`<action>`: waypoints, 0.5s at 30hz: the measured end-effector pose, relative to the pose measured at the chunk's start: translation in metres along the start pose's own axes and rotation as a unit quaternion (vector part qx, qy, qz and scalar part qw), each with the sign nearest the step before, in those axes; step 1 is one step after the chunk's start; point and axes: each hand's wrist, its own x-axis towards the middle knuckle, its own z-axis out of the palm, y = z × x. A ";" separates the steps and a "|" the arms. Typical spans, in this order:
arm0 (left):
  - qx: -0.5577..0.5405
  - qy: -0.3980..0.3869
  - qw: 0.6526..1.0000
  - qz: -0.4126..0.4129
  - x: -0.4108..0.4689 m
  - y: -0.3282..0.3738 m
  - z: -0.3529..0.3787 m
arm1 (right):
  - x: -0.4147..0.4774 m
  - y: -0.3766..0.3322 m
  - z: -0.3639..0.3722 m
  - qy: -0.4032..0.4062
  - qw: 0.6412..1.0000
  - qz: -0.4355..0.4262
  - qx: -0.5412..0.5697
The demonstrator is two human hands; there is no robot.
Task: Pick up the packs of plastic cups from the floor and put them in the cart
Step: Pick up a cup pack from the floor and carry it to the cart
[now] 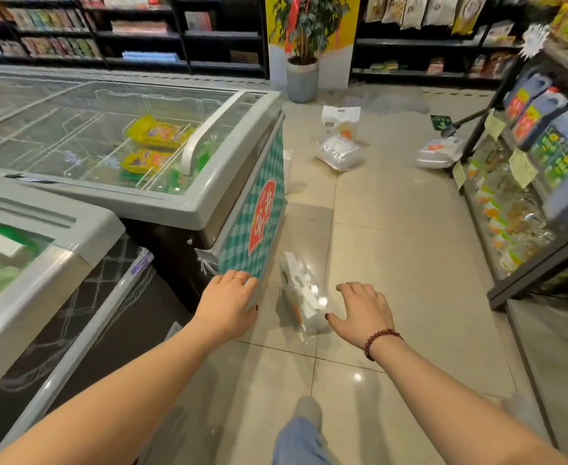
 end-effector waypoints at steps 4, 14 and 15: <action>0.003 -0.040 0.999 0.006 0.080 -0.019 0.021 | 0.071 0.010 0.018 -0.011 0.999 0.024 0.023; -0.008 -0.119 0.993 0.020 0.230 -0.046 0.146 | 0.167 0.043 0.138 -0.042 0.988 0.129 0.073; -0.008 -0.122 0.992 0.024 0.245 -0.048 0.169 | 0.177 0.047 0.160 -0.041 0.987 0.138 0.077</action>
